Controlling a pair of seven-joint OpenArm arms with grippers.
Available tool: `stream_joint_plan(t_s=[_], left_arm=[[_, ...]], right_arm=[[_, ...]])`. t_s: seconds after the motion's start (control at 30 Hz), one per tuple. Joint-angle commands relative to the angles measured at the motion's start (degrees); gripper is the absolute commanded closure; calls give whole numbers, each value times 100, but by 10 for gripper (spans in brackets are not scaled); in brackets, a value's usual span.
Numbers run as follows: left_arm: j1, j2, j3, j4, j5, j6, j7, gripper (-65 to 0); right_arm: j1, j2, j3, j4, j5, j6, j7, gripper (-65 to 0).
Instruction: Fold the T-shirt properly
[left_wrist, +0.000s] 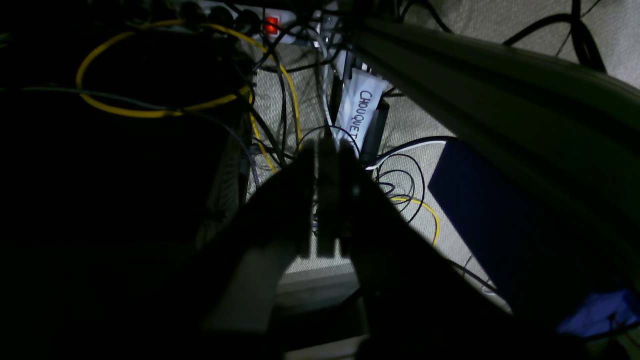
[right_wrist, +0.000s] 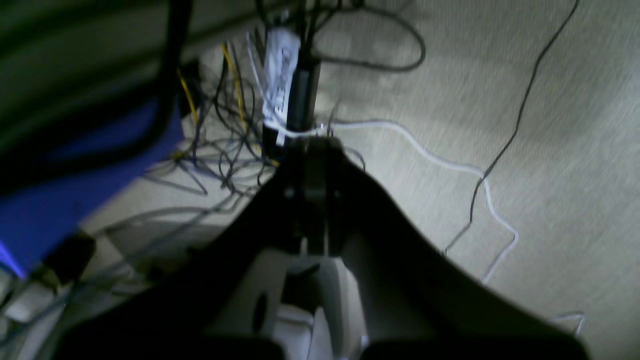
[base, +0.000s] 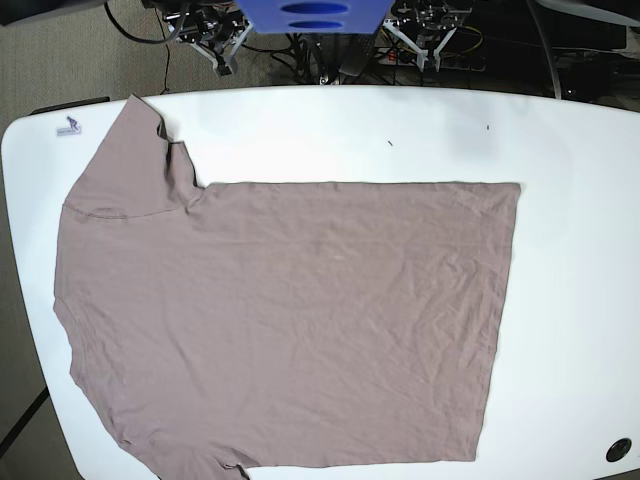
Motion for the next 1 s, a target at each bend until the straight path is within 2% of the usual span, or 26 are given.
stream_joint_plan(t_s=[0.0,0.57,0.83,0.97], left_arm=[[10,23,-4,-12,20,-23,-10,-5],[18,9,-14,-36,-14,-14,50,-3],[86,-5,-36,68,26,11,158,-3],[249,-19,-19,301,21,43,205,-5]], right_arm=[[-45,26,-12,33,-15,51,52,0],[-50,48,-40,145,-33,87,22,0],[-382,148,269,983,-51,135,-19,0],[-471,179,276,1044,-43,117,-52,0]])
